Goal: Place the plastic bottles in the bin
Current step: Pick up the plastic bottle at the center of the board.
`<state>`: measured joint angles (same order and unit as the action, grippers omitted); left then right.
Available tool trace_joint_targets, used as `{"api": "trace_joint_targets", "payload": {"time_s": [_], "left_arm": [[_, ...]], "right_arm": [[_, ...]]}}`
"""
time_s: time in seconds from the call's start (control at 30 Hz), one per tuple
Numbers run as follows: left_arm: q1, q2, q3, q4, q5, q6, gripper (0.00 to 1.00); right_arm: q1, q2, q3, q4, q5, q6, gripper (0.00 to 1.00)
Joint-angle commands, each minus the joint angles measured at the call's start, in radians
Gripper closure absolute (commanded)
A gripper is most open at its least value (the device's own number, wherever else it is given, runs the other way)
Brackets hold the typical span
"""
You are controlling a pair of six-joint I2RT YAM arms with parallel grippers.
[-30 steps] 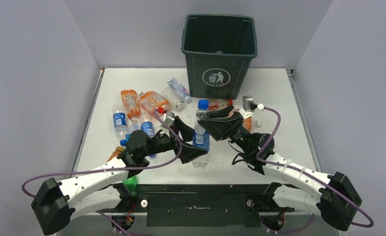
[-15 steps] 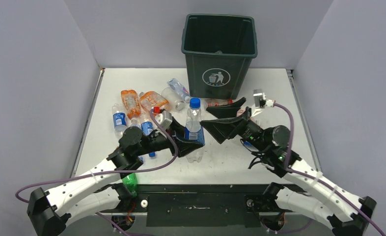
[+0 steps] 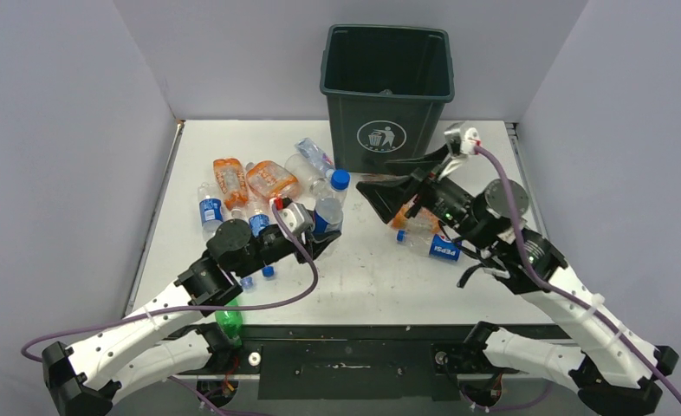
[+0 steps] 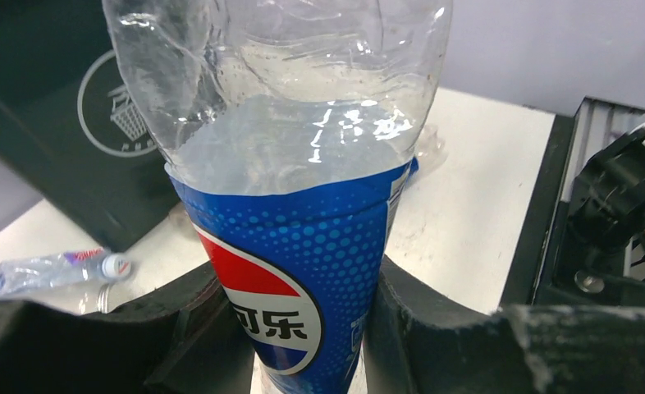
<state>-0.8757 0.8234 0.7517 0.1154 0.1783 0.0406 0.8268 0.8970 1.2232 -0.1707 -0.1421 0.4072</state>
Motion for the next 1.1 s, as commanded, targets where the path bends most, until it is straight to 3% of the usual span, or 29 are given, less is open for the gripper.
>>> {"api": "trace_joint_targets", "payload": {"time_s": [0.0, 0.4, 0.63, 0.7, 0.8, 0.87, 0.93, 1.07], "left_arm": [[-0.003, -0.027, -0.027, 0.034, -0.054, 0.023, 1.0], [-0.003, -0.027, -0.057, 0.014, -0.047, -0.004, 1.0], [-0.003, -0.049, -0.066, 0.018, -0.036, -0.005, 1.0], [-0.003, -0.051, -0.069, 0.017, -0.035, -0.004, 1.0], [-0.004, -0.051, -0.07, 0.017, -0.03, -0.004, 1.0], [-0.005, -0.049, -0.069, 0.017, -0.027, -0.004, 1.0], [-0.005, -0.05, -0.069, 0.017, -0.027, -0.005, 1.0], [-0.005, -0.051, -0.071, 0.018, -0.026, -0.006, 1.0]], "right_arm": [[0.012, 0.096, 0.071, -0.011, 0.012, -0.012, 0.13], [0.099, 0.235, 0.09, 0.083, 0.052, -0.007, 0.23], [0.109, 0.239, 0.061, 0.093, 0.096, -0.006, 0.49], [0.108, 0.233, 0.051, 0.108, 0.101, -0.002, 0.46], [0.109, 0.219, 0.034, 0.141, 0.122, 0.009, 0.31], [0.11, 0.209, 0.022, 0.162, 0.13, 0.013, 0.29], [0.11, 0.207, 0.021, 0.188, 0.131, 0.014, 0.31], [0.11, 0.227, 0.028, 0.183, 0.112, 0.013, 0.45]]}}
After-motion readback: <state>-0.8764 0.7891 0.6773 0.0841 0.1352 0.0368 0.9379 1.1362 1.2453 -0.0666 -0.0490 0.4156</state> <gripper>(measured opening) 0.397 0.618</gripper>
